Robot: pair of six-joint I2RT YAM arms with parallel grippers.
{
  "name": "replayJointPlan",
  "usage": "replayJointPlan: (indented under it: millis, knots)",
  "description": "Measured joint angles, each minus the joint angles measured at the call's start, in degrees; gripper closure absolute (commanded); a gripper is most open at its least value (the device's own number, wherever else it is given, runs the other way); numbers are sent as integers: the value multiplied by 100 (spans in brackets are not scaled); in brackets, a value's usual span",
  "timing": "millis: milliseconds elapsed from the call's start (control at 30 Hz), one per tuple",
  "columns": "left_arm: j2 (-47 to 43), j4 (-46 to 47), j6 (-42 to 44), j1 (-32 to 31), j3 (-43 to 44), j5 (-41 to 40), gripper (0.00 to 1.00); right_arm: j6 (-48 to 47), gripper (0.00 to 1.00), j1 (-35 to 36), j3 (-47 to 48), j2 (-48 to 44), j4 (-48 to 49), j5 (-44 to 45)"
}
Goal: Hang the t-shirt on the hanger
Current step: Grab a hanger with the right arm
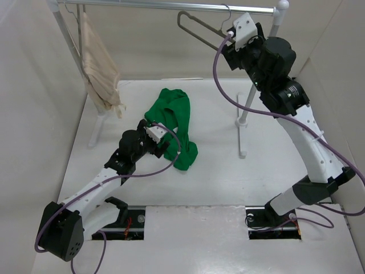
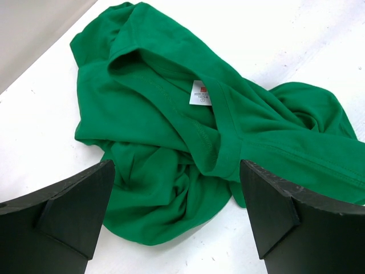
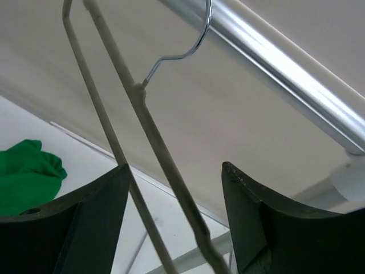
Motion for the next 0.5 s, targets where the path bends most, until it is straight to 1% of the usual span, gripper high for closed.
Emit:
replayJointPlan:
  millis: [67, 167, 200, 300, 333, 400, 433, 500]
  knots:
    - [0, 0, 0, 0, -15, 0, 11, 26, 32, -334, -22, 37, -70, -568]
    - [0, -2, 0, 0, -22, 0, 11, 66, 40, -743, -37, 42, -109, -1213]
    - [0, 0, 0, 0, -22, 0, 11, 68, 45, -846, -37, 42, -105, -1377]
    - [0, 0, 0, 0, -22, 0, 11, 90, 52, -1014, -37, 42, -101, -1971]
    - [0, 0, 0, 0, -22, 0, 11, 94, 58, -1054, -37, 42, -105, -2186]
    - [0, 0, 0, 0, -22, 0, 11, 105, 65, -1093, -37, 42, -98, -2566]
    - [0, 0, 0, 0, -22, 0, 11, 107, 75, -1104, -37, 42, -94, -2723]
    - [0, 0, 0, 0, -22, 0, 11, 98, 87, -1134, -37, 42, -92, -3027]
